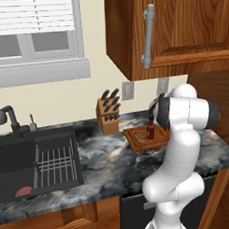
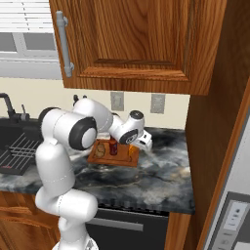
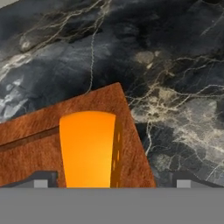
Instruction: Retrieve the reheated potato from the microwave, then place the potato, cheese, and condiment on the cutting board.
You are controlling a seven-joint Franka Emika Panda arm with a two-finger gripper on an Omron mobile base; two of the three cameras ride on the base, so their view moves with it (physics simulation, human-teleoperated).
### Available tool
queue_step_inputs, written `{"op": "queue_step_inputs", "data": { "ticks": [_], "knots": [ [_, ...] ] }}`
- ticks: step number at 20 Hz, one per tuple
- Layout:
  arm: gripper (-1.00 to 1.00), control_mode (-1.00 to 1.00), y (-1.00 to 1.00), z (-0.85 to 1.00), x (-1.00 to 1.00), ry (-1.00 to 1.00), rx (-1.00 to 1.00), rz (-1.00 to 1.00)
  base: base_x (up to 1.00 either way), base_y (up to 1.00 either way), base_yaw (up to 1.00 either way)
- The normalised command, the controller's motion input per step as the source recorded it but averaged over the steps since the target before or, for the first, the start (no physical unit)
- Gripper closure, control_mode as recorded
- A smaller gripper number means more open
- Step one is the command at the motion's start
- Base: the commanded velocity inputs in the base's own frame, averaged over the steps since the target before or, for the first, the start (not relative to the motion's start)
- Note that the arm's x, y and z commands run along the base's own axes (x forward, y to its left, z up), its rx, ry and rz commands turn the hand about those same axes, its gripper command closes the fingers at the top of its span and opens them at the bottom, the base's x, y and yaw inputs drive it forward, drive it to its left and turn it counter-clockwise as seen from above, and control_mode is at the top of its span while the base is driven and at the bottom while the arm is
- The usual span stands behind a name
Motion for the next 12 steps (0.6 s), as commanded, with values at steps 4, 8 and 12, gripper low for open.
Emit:
{"op": "queue_step_inputs", "data": {
  "ticks": [4,8,12],
  "knots": [
    [-1.0,-1.0,-0.1,0.16,-0.06,0.0,0.0,-0.07,0.0,0.0,0.0],
    [-1.0,-1.0,-0.01,0.19,-0.16,0.0,0.03,-0.06,0.0,0.0,0.0],
    [-1.0,-1.0,0.0,0.15,-0.31,0.0,0.06,-0.03,0.0,0.0,0.0]
  ]
}}
